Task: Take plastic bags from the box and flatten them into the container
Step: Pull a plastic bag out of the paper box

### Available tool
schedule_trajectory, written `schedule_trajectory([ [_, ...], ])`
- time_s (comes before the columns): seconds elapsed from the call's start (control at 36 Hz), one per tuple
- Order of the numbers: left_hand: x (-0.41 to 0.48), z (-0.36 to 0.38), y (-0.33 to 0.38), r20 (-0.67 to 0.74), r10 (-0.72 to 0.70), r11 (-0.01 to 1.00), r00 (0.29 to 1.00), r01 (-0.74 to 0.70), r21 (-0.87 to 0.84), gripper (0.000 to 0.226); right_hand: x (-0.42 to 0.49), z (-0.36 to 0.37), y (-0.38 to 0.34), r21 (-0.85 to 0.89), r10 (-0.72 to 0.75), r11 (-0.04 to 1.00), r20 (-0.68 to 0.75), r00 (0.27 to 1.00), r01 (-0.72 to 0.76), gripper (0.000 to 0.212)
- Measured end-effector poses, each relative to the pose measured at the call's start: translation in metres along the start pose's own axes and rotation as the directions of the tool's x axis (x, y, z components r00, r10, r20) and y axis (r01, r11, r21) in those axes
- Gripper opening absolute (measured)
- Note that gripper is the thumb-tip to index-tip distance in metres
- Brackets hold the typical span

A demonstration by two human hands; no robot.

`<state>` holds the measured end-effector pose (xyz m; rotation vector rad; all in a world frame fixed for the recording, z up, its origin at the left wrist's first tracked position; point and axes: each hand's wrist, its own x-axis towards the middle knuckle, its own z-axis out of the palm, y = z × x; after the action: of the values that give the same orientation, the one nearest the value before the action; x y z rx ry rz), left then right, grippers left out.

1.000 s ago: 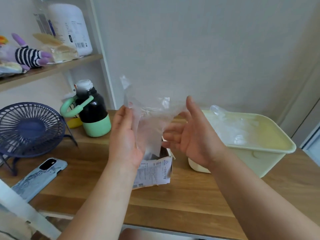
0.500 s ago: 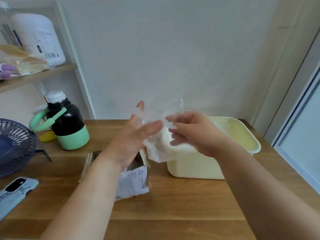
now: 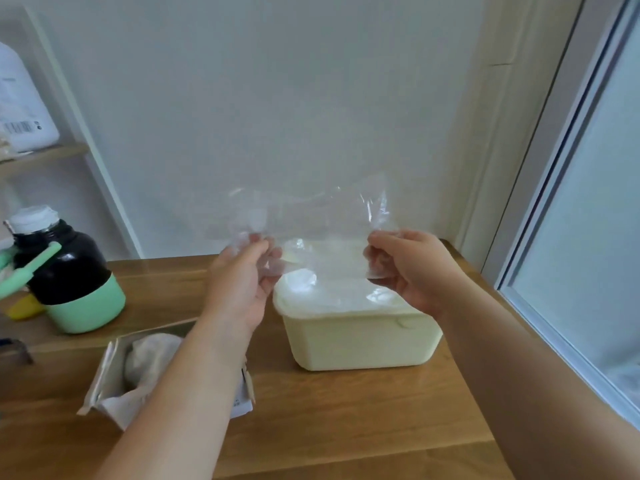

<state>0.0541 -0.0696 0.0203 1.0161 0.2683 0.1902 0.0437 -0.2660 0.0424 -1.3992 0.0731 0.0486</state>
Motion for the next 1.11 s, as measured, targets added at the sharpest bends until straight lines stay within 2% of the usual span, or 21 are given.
schedule_trajectory([
  [0.03, 0.003, -0.001, 0.0, -0.043, 0.014, 1.0, 0.999, -0.014, 0.016, 0.015, 0.001, -0.004, 0.0, -0.037, 0.013, 0.999, -0.023, 1.0, -0.014, 0.026],
  [0.08, 0.009, -0.004, 0.0, -0.16, 0.095, 0.992, 0.983, -0.081, 0.092, 0.039, 0.004, -0.01, 0.001, -0.076, 0.043, 0.996, -0.064, 0.997, -0.048, 0.025],
  [0.14, 0.006, -0.006, 0.0, -0.267, 0.339, 0.895, 0.902, -0.222, 0.387, 0.061, 0.007, -0.015, 0.004, -0.113, 0.065, 0.991, -0.101, 0.993, -0.077, 0.024],
  [0.17, 0.001, -0.005, 0.001, -0.222, 0.534, 0.76, 0.816, -0.347, 0.55, 0.067, 0.009, -0.017, 0.006, -0.155, 0.067, 0.984, -0.121, 0.99, -0.086, 0.024],
  [0.19, -0.005, -0.003, 0.002, -0.086, 0.718, 0.559, 0.69, -0.499, 0.662, 0.067, 0.011, -0.019, 0.007, -0.213, 0.065, 0.973, -0.139, 0.988, -0.094, 0.024],
  [0.22, -0.01, 0.001, 0.003, 0.106, 0.83, 0.321, 0.547, -0.626, 0.711, 0.063, 0.013, -0.021, 0.008, -0.272, 0.061, 0.957, -0.155, 0.986, -0.102, 0.024],
  [0.25, -0.012, 0.006, 0.003, 0.301, 0.85, 0.107, 0.432, -0.702, 0.704, 0.054, 0.014, -0.022, 0.009, -0.321, 0.06, 0.94, -0.166, 0.984, -0.112, 0.024],
  [0.28, -0.012, 0.01, 0.002, 0.471, 0.794, -0.032, 0.383, -0.748, 0.663, 0.045, 0.016, -0.024, 0.01, -0.352, 0.063, 0.928, -0.171, 0.983, -0.121, 0.023],
  [0.31, -0.013, 0.017, 0.001, 0.606, 0.68, -0.083, 0.414, -0.777, 0.624, 0.039, 0.017, -0.025, 0.011, -0.374, 0.067, 0.919, -0.173, 0.983, -0.129, 0.021],
  [0.36, -0.013, 0.028, -0.003, 0.74, 0.326, -0.047, 0.588, -0.772, 0.634, 0.03, 0.019, -0.029, 0.012, -0.508, 0.013, 0.854, -0.197, 0.98, -0.113, 0.013],
  [0.39, -0.009, 0.03, -0.009, 0.74, 0.151, -0.049, 0.656, -0.743, 0.668, 0.029, 0.019, -0.031, 0.012, -0.61, -0.046, 0.787, -0.21, 0.977, -0.094, 0.017],
  [0.44, 0.001, 0.032, -0.018, 0.675, -0.09, -0.09, 0.733, -0.681, 0.727, 0.033, 0.019, -0.036, 0.013, -0.763, -0.133, 0.643, -0.199, 0.971, -0.068, 0.043],
  [0.56, 0.015, 0.038, -0.024, 0.506, -0.33, -0.164, 0.797, -0.577, 0.8, 0.048, 0.017, -0.039, 0.012, -0.96, -0.223, 0.28, -0.039, 0.974, 0.026, 0.068],
  [0.61, 0.019, 0.042, -0.027, 0.475, -0.372, -0.183, 0.798, -0.564, 0.805, 0.052, 0.016, -0.039, 0.011, -0.993, -0.259, 0.077, 0.062, 0.964, 0.084, 0.071],
  [0.67, 0.021, 0.047, -0.032, 0.452, -0.403, -0.223, 0.796, -0.564, 0.795, 0.055, 0.02, -0.04, 0.01, -0.987, -0.225, -0.03, 0.158, 0.961, 0.155, 0.068],
  [0.72, 0.022, 0.052, -0.037, 0.426, -0.449, -0.227, 0.785, -0.561, 0.796, 0.057, 0.026, -0.038, 0.01, -0.975, -0.126, -0.023, 0.224, 0.966, 0.223, 0.063],
  [0.81, 0.021, 0.058, -0.043, 0.389, -0.511, -0.213, 0.766, -0.552, 0.806, 0.055, 0.033, -0.035, 0.012, -0.966, 0.071, 0.131, 0.234, 0.97, 0.223, 0.065],
  [0.83, 0.022, 0.06, -0.046, 0.373, -0.534, -0.215, 0.759, -0.548, 0.809, 0.055, 0.036, -0.034, 0.014, -0.966, 0.144, 0.151, 0.234, 0.962, 0.212, 0.068],
  [0.94, 0.024, 0.066, -0.056, 0.314, -0.607, -0.265, 0.73, -0.559, 0.786, 0.052, 0.05, -0.034, 0.022, -0.984, 0.362, 0.086, 0.178, 0.915, 0.158, 0.078],
  [1.03, 0.026, 0.072, -0.059, 0.293, -0.655, -0.284, 0.696, -0.587, 0.758, 0.065, 0.054, -0.036, 0.025, -0.99, 0.431, 0.031, 0.134, 0.892, 0.134, 0.075],
  [1.11, 0.029, 0.073, -0.062, 0.26, -0.703, -0.293, 0.662, -0.602, 0.743, 0.065, 0.056, -0.037, 0.028, -0.993, 0.473, -0.018, 0.094, 0.876, 0.116, 0.066],
])
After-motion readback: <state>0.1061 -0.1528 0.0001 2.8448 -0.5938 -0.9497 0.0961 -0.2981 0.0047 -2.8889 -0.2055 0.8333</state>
